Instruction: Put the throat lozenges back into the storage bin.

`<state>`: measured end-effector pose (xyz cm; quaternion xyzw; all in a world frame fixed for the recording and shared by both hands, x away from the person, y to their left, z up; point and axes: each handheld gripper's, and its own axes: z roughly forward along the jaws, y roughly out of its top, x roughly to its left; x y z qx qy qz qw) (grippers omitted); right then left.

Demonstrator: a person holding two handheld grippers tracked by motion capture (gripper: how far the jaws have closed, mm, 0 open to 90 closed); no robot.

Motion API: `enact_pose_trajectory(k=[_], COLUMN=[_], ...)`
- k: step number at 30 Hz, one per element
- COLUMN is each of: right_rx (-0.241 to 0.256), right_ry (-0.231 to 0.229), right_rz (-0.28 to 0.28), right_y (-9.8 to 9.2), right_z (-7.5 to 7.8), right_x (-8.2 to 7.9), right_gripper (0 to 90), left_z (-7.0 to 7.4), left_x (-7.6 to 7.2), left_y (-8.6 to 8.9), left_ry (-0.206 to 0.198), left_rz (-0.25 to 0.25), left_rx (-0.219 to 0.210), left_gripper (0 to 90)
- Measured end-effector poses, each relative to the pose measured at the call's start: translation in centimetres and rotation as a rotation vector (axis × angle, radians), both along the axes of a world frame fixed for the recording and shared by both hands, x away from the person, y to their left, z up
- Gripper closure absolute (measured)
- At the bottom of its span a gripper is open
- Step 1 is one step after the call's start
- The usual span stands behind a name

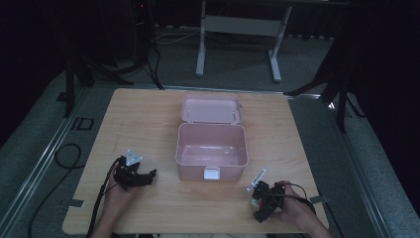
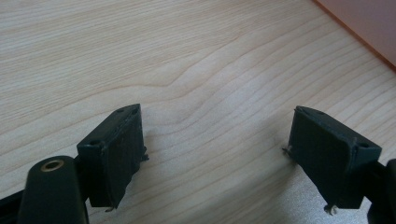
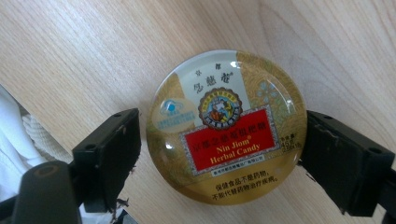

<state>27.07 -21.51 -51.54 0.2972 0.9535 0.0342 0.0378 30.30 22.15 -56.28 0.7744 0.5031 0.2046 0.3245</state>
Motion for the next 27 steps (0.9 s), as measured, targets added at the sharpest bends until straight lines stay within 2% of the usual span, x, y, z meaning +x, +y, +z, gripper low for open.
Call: enact_pose_trajectory(k=[3, 12, 19, 22, 27], right_rx=[-0.011, -0.034, -0.035, -0.032, -0.027], right_ry=[-0.007, 0.004, 0.002, 0.008, -0.008], right_rz=[0.010, 0.027, 0.049, 0.045, 0.050], right_y=[0.0, 0.2, 0.3, 0.2, 0.1], right_z=[0.0, -0.1, -0.1, 0.3, 0.9], right_x=[0.0, 0.2, 0.0, 0.0, 0.0], right_gripper=[19.2, 19.6, 20.2, 20.3, 20.3], left_z=[0.0, 0.0, 0.0, 0.0, 0.0], left_x=[0.0, 0.0, 0.0, 0.0, 0.0], left_y=[0.0, 0.0, 0.0, 0.0, 0.0], left_ry=[0.000, 0.000, 0.000, 0.000, 0.000], left_rz=[0.000, -0.001, -0.001, -0.001, -0.001], left_rx=[0.000, 0.001, 0.000, 0.001, 0.001], left_gripper=[18.8, 18.8, 18.8, 18.8, 18.8])
